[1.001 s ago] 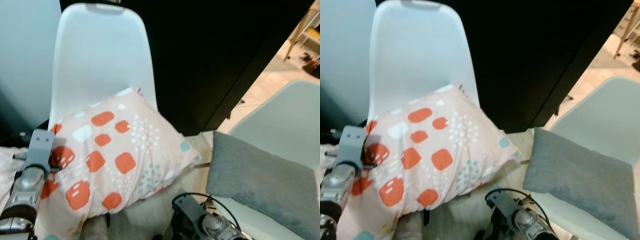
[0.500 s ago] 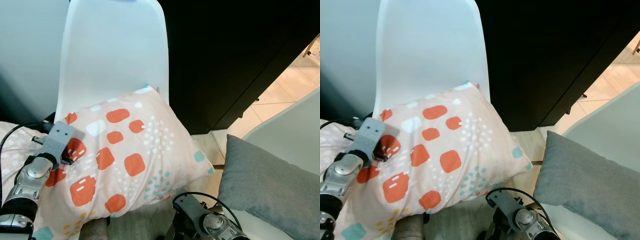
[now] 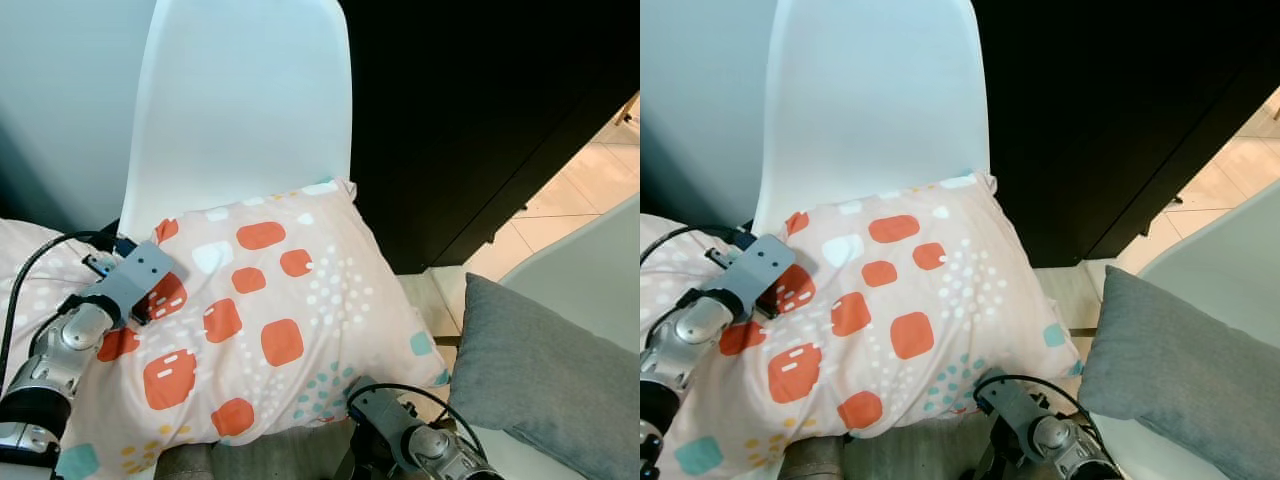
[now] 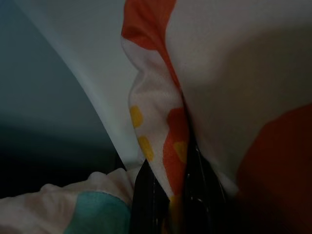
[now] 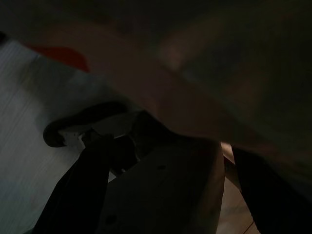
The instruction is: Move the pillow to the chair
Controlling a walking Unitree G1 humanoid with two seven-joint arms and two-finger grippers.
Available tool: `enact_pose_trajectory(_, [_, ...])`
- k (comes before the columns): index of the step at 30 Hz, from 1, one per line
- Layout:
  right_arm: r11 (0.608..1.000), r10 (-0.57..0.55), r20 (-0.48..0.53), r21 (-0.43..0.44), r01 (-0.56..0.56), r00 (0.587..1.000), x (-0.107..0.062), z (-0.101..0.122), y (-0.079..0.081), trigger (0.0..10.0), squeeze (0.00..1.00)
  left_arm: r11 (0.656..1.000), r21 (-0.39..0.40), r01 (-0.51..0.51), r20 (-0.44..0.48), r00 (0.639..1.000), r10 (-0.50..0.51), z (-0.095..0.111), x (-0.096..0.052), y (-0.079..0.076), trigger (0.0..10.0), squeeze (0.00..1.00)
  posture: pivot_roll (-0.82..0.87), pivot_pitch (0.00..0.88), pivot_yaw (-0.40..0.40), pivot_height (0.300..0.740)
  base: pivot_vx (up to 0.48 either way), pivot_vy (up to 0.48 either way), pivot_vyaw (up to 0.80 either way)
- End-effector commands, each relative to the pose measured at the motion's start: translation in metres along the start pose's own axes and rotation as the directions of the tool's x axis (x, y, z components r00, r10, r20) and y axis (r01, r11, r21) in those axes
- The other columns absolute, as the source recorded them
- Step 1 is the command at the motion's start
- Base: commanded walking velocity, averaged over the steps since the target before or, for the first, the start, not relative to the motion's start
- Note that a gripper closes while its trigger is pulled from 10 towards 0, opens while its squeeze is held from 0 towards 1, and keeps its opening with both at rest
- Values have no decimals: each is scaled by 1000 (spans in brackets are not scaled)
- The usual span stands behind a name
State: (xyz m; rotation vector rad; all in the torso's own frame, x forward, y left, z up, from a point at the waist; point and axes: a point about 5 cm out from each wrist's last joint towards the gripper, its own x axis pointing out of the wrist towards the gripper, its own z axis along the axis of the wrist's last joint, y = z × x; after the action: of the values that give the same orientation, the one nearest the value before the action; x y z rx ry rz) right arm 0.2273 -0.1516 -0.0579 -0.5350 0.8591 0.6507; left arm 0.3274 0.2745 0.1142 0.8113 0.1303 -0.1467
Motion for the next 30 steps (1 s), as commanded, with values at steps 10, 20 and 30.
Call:
enact_pose_trajectory(10, [977, 202, -256, 119, -177, 945, -6, -69, 62, 10000, 0, 972, 225, -67, 39, 997, 60, 11, 4, 19, 10000, 0, 57, 251, -175, 517, 0, 0, 0])
enact_pose_trajectory(20, [975, 204, -256, 137, -173, 945, -7, -71, 65, 10000, 0, 874, 381, -302, 245, 944, 219, 60, 11, 73, 10000, 0, 45, 258, -157, 517, 0, 0, 0])
enact_pose_trajectory(30, [974, 204, -251, 146, -171, 946, -7, -70, 65, 10000, 0, 892, 354, -281, 167, 958, 235, 34, 11, 53, 10000, 1000, 41, 259, -152, 517, 0, 0, 0])
